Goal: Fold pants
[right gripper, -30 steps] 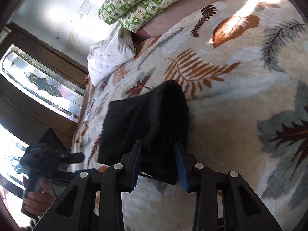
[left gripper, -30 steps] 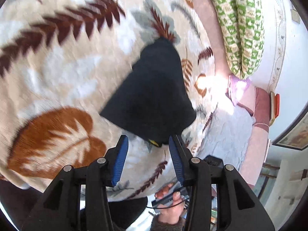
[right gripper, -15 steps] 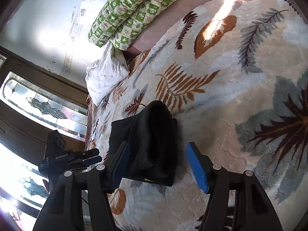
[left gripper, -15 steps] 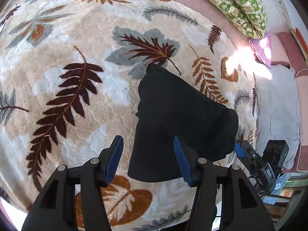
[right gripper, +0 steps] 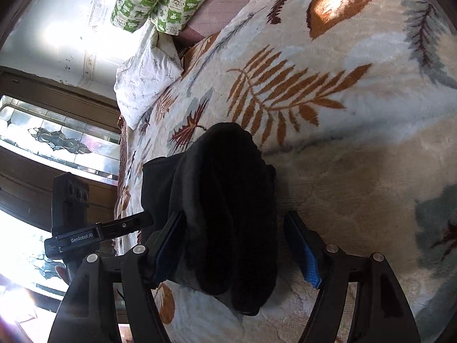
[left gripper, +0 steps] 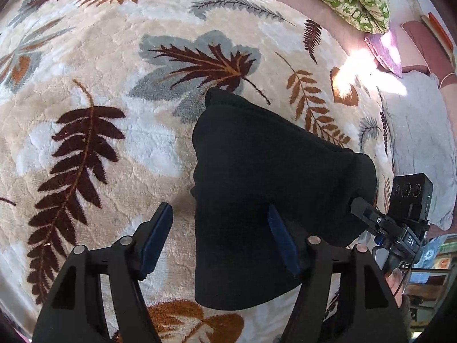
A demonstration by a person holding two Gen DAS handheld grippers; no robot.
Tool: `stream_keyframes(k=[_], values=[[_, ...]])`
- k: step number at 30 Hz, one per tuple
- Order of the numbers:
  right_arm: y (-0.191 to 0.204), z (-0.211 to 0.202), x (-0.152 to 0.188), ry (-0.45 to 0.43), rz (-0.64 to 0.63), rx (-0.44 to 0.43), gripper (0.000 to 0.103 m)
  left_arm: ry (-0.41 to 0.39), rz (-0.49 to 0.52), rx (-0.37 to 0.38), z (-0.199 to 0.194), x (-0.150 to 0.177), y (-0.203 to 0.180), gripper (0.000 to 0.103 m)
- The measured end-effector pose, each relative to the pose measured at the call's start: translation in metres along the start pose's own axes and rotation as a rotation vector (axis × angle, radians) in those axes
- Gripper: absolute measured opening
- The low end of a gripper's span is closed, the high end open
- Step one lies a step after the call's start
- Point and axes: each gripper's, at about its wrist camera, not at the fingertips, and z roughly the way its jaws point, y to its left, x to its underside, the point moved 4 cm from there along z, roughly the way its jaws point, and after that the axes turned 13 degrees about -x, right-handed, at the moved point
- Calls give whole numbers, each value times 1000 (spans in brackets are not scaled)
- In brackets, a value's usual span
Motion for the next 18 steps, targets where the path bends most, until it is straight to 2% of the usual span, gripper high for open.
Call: stream_keyframes(k=[2, 4, 6, 7, 9, 11, 12, 14, 16, 18], values=[[-4, -1, 0, -3, 7, -46, 76, 22, -36, 56, 8, 0, 3, 79], [-6, -2, 0, 12, 1, -82, 76, 7, -37, 92, 7, 1, 0, 87], [-5, -2, 2, 38, -23, -76, 70, -1, -10, 89, 8, 3, -8, 87], [-4, -2, 3, 46, -43, -43, 62, -4, 10, 100, 9, 5, -13, 87], [-3, -1, 5, 53, -77, 4, 54, 15, 43, 159, 9, 11, -26, 77], [-2, 0, 8, 60, -92, 17, 40, -11, 76, 146, 6, 15, -37, 57], [-3, 0, 9, 49, -71, -1, 39, -13, 79, 152, 6, 16, -37, 51], [-4, -1, 12, 30, -41, -30, 37, 9, 18, 224, 5, 16, -27, 37], [-7, -3, 13, 12, -9, -63, 35, 39, -66, 326, 2, 17, -15, 34], [-9, -7, 16, -6, 14, -89, 34, 33, -84, 339, -2, 20, -12, 34]])
